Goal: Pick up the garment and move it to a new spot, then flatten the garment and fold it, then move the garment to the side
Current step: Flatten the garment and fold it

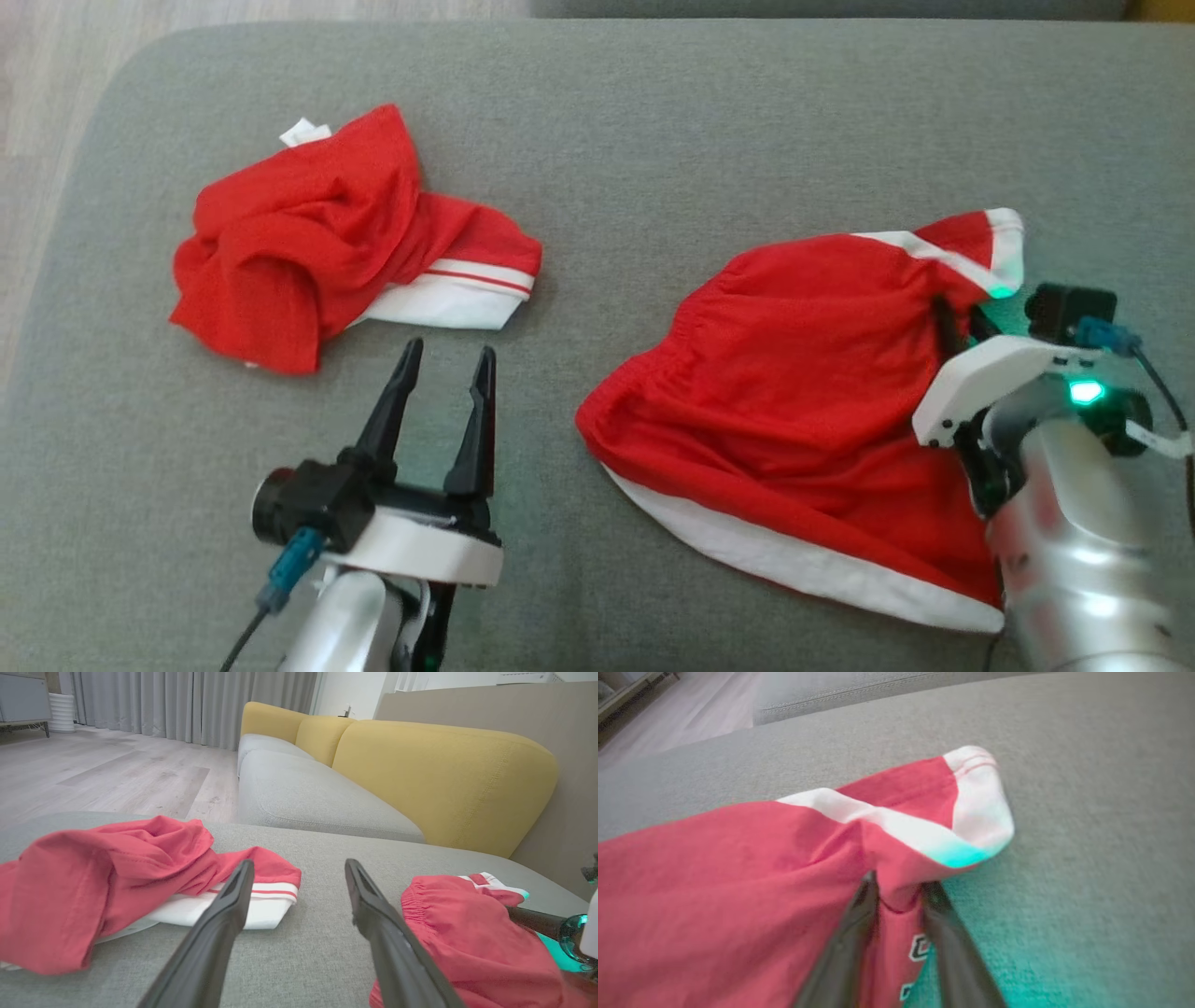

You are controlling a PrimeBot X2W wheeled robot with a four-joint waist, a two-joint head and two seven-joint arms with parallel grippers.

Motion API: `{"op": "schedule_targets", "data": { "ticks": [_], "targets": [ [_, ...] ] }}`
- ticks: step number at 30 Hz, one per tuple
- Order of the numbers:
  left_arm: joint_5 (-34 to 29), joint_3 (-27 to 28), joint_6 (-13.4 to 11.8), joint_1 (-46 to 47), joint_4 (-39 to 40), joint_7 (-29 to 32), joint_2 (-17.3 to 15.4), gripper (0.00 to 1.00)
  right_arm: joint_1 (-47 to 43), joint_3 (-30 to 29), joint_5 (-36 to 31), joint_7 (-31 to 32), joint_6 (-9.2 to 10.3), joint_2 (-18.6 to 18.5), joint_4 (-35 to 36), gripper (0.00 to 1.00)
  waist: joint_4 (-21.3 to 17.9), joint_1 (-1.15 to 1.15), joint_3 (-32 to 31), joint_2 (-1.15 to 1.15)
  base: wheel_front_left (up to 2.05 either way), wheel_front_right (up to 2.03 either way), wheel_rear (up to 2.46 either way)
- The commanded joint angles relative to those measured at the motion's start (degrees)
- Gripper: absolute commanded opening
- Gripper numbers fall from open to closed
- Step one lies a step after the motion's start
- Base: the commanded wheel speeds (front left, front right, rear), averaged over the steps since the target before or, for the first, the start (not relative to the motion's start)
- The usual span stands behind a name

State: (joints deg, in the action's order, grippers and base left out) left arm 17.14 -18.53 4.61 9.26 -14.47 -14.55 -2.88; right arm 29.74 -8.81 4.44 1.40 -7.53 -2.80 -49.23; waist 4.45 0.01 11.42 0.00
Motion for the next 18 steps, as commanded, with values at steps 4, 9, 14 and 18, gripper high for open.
{"op": "schedule_targets", "data": {
  "ticks": [4, 9, 14, 18],
  "targets": [
    [0.6, 1.5, -0.4, 3.2, 1.8, -0.4, 0.0, 1.00, 5.0, -3.2, -6.9, -2.5, 0.04, -1.3, 0.3, 0.00, 1.1, -0.01, 0.6, 0.00, 0.00, 0.00, 0.00],
    [1.0, 1.3, -0.5, 3.5, 1.9, -0.4, 0.0, 1.00, 8.9, -6.1, -12.6, -3.0, 0.04, -3.4, 0.2, 0.00, 2.1, -0.01, 0.9, 0.00, 0.00, 0.00, 0.00],
    [1.3, 1.0, -0.7, 3.8, 1.9, -0.4, 0.0, 1.00, 13.5, -7.6, -17.7, -4.1, 0.04, -5.2, 0.0, 0.00, 2.7, -0.01, 1.2, 0.00, 0.00, 0.00, 0.00],
    [1.6, 0.8, -0.8, 4.1, 2.0, -0.4, 0.0, 1.00, 17.2, -8.5, -21.2, -6.0, 0.04, -5.6, -0.7, 0.00, 2.8, -0.01, 1.6, 0.00, 0.00, 0.00, 0.00]
  ]
}}
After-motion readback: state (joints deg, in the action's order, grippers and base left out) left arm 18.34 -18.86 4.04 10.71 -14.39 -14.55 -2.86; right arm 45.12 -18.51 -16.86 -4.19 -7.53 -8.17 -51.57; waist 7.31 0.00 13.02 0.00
